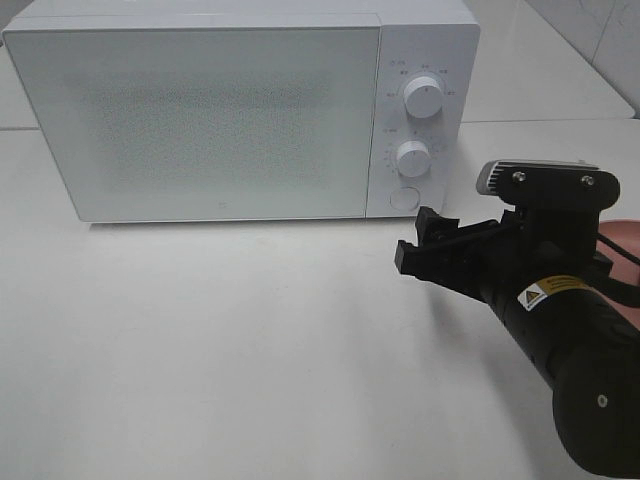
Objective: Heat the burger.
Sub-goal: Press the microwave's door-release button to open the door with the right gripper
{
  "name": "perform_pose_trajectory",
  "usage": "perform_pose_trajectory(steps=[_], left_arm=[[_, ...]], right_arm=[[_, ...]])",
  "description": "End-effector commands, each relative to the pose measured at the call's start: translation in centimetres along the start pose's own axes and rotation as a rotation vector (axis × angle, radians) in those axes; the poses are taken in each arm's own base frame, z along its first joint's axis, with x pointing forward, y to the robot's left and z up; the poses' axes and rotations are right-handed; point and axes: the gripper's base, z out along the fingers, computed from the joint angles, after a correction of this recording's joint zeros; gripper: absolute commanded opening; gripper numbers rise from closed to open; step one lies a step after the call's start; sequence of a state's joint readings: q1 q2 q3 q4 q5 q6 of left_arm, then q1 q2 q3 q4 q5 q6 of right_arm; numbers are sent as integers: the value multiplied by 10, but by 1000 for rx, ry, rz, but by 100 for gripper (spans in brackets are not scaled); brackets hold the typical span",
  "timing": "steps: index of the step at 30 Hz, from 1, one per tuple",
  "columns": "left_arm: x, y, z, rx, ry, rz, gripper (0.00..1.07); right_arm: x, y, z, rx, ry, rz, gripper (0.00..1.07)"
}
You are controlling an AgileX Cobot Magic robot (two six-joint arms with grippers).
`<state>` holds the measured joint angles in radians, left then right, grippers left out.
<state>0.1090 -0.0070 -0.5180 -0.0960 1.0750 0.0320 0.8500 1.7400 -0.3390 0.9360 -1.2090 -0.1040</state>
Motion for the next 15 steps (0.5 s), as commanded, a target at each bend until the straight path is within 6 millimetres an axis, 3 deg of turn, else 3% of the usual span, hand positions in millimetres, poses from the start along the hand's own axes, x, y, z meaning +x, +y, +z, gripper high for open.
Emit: perform_pose_trajectory(steps=[1, 3, 6, 9, 11, 14, 15], left_arm=[[1, -1, -2, 5, -17, 0, 98], [1, -1, -2, 5, -17, 0, 98], [1, -1, -2, 5, -17, 0, 98], [1, -1, -2, 5, -17, 0, 98], [1, -1, -2, 5, -17, 0, 98], [1, -1, -2, 5, -17, 0, 98], [1, -1, -2, 5, -17, 0, 98]], right_arm=[[-6, 2, 0, -6, -54, 209, 74], [-6, 2, 0, -8, -51, 254, 74], [-3, 2, 1, -12, -21, 574, 67], [-2, 3, 1, -10, -8, 705, 63], [-1, 3, 1, -8, 4, 908, 56], [-1, 3, 1, -8, 4, 973, 53], [-1, 3, 1, -8, 5, 1090, 47]])
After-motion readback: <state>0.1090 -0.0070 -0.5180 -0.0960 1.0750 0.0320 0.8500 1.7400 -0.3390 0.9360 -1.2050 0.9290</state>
